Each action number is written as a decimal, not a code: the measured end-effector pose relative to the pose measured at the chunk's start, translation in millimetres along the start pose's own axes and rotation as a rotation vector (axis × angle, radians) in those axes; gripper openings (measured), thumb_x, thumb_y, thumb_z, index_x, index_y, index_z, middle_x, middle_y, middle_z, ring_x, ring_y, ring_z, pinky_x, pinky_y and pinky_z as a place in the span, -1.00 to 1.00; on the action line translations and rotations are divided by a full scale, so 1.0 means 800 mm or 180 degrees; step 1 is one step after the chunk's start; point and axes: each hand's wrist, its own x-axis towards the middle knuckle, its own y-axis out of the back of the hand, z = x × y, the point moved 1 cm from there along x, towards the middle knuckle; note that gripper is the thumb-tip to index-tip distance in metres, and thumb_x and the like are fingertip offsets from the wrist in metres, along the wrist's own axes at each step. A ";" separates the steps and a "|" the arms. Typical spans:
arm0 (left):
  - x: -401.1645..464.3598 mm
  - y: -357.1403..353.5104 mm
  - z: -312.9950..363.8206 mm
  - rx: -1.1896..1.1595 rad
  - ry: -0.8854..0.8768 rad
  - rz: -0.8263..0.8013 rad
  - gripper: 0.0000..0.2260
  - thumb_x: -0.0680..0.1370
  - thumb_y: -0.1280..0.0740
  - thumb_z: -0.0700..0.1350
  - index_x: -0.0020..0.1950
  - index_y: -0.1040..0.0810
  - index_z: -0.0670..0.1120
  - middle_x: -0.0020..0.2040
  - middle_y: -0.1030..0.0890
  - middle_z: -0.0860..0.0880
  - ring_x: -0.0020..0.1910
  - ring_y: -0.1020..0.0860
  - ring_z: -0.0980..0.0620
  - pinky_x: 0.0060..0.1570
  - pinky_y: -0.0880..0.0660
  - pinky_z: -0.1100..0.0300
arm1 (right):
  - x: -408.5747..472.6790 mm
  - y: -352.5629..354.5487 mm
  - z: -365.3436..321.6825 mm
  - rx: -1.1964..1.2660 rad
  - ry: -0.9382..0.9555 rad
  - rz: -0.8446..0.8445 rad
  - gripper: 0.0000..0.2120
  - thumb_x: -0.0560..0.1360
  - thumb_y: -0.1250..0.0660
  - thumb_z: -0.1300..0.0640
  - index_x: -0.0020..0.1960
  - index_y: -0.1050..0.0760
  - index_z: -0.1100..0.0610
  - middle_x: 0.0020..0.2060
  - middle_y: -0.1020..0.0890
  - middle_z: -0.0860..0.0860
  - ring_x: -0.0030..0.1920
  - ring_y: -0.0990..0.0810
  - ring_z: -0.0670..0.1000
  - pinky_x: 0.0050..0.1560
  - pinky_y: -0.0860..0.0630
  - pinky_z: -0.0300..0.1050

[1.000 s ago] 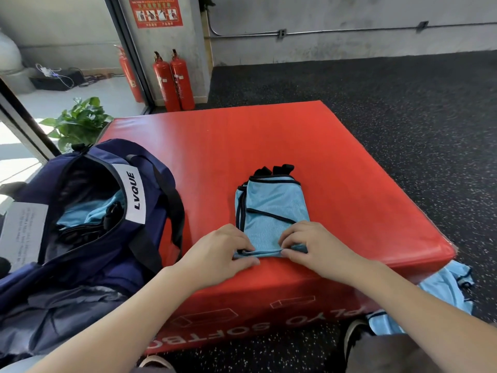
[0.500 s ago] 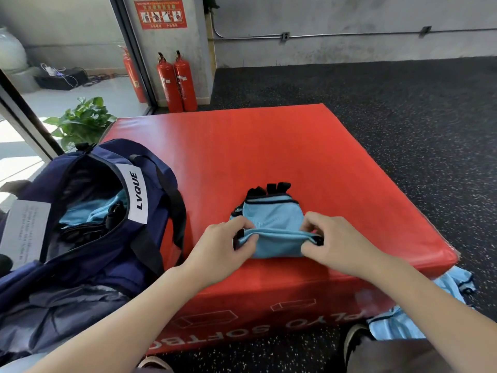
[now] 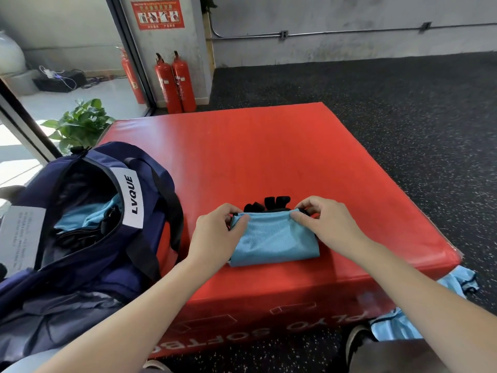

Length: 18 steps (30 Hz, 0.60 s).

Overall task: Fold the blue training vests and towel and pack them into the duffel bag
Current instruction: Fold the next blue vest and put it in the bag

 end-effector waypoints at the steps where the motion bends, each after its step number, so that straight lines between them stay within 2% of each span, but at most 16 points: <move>1: 0.003 -0.001 -0.001 0.0175 0.0035 0.0002 -0.93 0.55 -0.40 -0.03 -0.14 -0.59 0.11 -0.39 -0.58 0.11 -0.44 -0.49 0.13 -0.40 -0.46 0.22 | 0.003 -0.003 0.003 -0.0143 -0.0021 -0.0031 -0.87 0.49 -0.43 -0.18 -0.07 -0.61 -0.15 -0.17 -0.68 -0.20 -0.07 -0.62 -0.19 -0.04 -0.53 -0.12; 3: 0.010 -0.003 -0.006 0.0573 0.0071 -0.0015 -0.92 0.52 -0.40 -0.03 -0.15 -0.57 0.12 -0.33 -0.57 0.17 -0.32 -0.53 0.14 -0.26 -0.51 0.14 | 0.005 -0.008 0.008 -0.0388 -0.0067 -0.0136 -0.84 0.51 -0.39 -0.22 -0.04 -0.62 -0.16 -0.13 -0.66 -0.22 -0.04 -0.62 -0.13 -0.01 -0.56 -0.03; 5: 0.016 -0.006 -0.011 0.0837 -0.0105 0.0004 -0.92 0.51 -0.40 -0.08 -0.11 -0.57 0.12 -0.18 -0.55 0.19 -0.19 -0.52 0.16 -0.12 -0.53 0.06 | 0.006 -0.011 0.010 -0.0544 -0.0122 -0.0163 -0.81 0.52 -0.36 -0.24 0.00 -0.62 -0.16 -0.08 -0.67 -0.20 -0.02 -0.62 -0.08 -0.03 -0.56 -0.02; 8: 0.024 -0.009 -0.013 0.1018 -0.1036 -0.0030 -0.80 0.49 -0.38 -0.26 -0.04 -0.65 0.04 0.02 -0.58 0.15 0.07 -0.52 0.07 0.09 -0.48 0.01 | 0.008 -0.013 0.009 -0.0684 -0.0154 -0.0108 -0.77 0.53 -0.33 -0.26 0.02 -0.62 -0.15 -0.04 -0.67 -0.18 -0.01 -0.61 -0.04 -0.05 -0.54 -0.03; 9: 0.024 -0.011 -0.011 0.0996 -0.1333 -0.0143 -0.78 0.48 -0.38 -0.29 -0.03 -0.68 0.02 0.07 -0.61 0.12 0.13 -0.51 0.07 0.13 -0.47 0.01 | 0.008 -0.013 0.007 -0.0729 -0.0167 -0.0098 -0.76 0.53 -0.32 -0.27 0.03 -0.61 -0.15 -0.03 -0.67 -0.18 0.00 -0.61 -0.03 -0.07 -0.52 -0.04; 11: 0.022 -0.016 -0.005 0.0893 -0.1547 -0.0453 -0.81 0.49 -0.39 -0.24 -0.03 -0.72 0.02 0.12 -0.65 0.10 0.16 -0.53 0.11 0.19 -0.48 0.03 | 0.008 -0.014 0.005 -0.0825 -0.0208 -0.0072 -0.73 0.53 -0.30 -0.29 0.06 -0.61 -0.15 -0.02 -0.66 -0.18 0.01 -0.61 -0.02 -0.11 -0.48 -0.06; 15: 0.018 -0.021 0.000 0.1279 -0.1290 -0.0760 -0.84 0.55 -0.36 -0.03 0.01 -0.73 0.11 0.04 -0.67 0.14 0.06 -0.59 0.10 0.07 -0.53 0.01 | 0.003 -0.012 0.002 -0.0931 -0.0318 0.0048 -0.61 0.52 -0.25 -0.37 0.15 -0.53 -0.13 -0.03 -0.63 -0.21 0.05 -0.60 -0.03 -0.05 -0.48 -0.05; 18: 0.020 -0.013 0.014 0.1916 -0.0613 -0.0789 -0.79 0.55 -0.27 0.07 -0.12 -0.68 0.07 -0.19 -0.64 0.07 -0.14 -0.58 0.00 -0.24 -0.48 0.10 | -0.002 -0.009 -0.002 -0.0927 -0.0414 0.0130 -0.55 0.53 -0.24 -0.36 0.24 -0.47 -0.08 -0.01 -0.61 -0.20 0.11 -0.58 -0.03 0.02 -0.46 -0.03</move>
